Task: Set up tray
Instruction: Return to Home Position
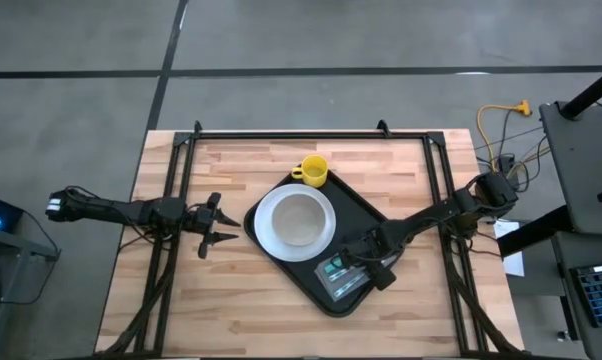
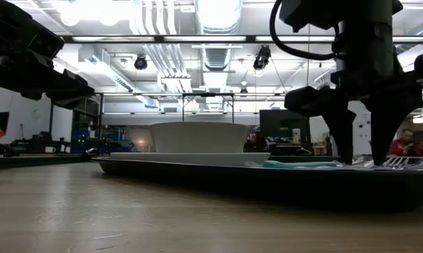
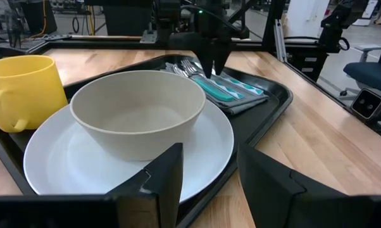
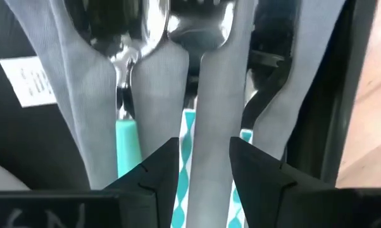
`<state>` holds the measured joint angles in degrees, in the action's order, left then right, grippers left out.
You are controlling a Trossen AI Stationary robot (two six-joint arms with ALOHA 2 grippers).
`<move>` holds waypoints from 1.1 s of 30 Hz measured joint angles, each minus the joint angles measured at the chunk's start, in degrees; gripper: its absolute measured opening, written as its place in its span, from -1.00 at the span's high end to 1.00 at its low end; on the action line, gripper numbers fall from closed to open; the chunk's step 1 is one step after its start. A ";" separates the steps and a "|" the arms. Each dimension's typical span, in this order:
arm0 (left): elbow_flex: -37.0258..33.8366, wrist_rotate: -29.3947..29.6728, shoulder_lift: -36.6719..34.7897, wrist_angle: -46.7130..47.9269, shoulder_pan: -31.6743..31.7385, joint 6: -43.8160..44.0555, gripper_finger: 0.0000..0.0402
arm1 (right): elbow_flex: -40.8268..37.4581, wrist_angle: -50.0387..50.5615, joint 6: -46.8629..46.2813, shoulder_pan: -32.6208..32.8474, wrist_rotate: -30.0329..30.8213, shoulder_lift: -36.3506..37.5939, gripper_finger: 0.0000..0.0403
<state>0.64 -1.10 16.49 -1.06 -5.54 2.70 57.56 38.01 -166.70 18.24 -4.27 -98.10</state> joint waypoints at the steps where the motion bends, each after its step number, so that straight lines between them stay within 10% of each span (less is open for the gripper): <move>1: 0.00 0.00 0.00 0.00 -0.02 0.00 0.32 | 0.00 0.47 0.04 -0.16 -0.02 0.00 0.35; 33: 0.00 0.00 -0.02 0.02 -0.01 0.00 0.32 | -0.43 3.18 16.56 -7.27 0.66 -2.99 0.31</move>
<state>0.64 -1.10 16.47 -1.04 -5.55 2.70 57.13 41.19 -150.14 10.97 -3.62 -101.10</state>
